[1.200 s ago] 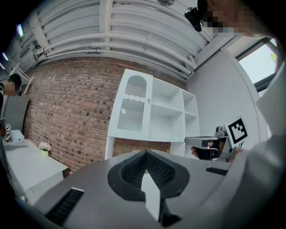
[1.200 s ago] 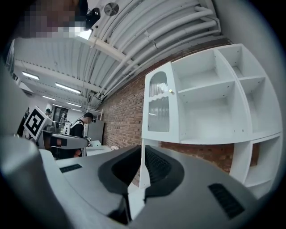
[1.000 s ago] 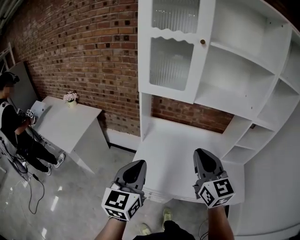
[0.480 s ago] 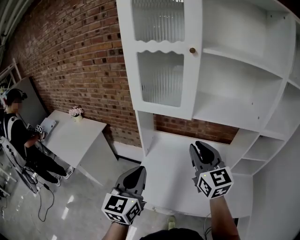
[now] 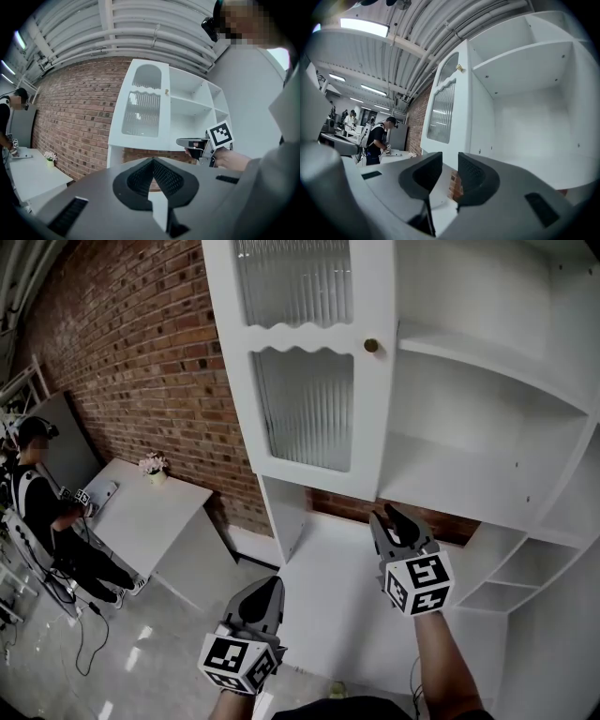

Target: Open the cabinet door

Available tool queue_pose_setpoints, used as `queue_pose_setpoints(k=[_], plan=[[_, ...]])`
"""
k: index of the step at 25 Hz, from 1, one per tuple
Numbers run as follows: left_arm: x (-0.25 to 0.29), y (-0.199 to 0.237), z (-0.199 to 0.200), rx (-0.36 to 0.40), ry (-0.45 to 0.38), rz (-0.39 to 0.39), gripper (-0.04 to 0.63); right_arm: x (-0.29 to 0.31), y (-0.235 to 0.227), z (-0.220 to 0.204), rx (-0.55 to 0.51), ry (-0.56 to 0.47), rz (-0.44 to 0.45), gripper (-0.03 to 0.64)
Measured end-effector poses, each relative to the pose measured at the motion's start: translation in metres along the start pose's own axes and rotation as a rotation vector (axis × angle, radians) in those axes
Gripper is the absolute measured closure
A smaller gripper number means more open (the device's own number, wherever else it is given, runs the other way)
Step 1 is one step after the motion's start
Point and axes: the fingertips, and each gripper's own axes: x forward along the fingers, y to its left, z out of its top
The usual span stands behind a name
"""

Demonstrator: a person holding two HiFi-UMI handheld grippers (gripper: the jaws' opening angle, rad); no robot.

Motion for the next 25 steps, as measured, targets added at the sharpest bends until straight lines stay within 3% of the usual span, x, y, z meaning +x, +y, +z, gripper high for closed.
queue_pose_setpoints(k=[9,20,25], plan=[[0.022,0.005,-0.007,0.007,0.022,0.068,0.589,0.050,-0.032,-0.006,0.009,-0.006,-0.033,0.494],[0.034,0.017,-0.013,0.002,0.040,0.084,0.589,0.065,-0.029,-0.007,-0.012,-0.003,-0.136,0.500],[0.031,0.018,-0.013,0.006,0.046,0.073,0.589,0.064,-0.023,-0.007,0.023,-0.007,-0.096,0.445]])
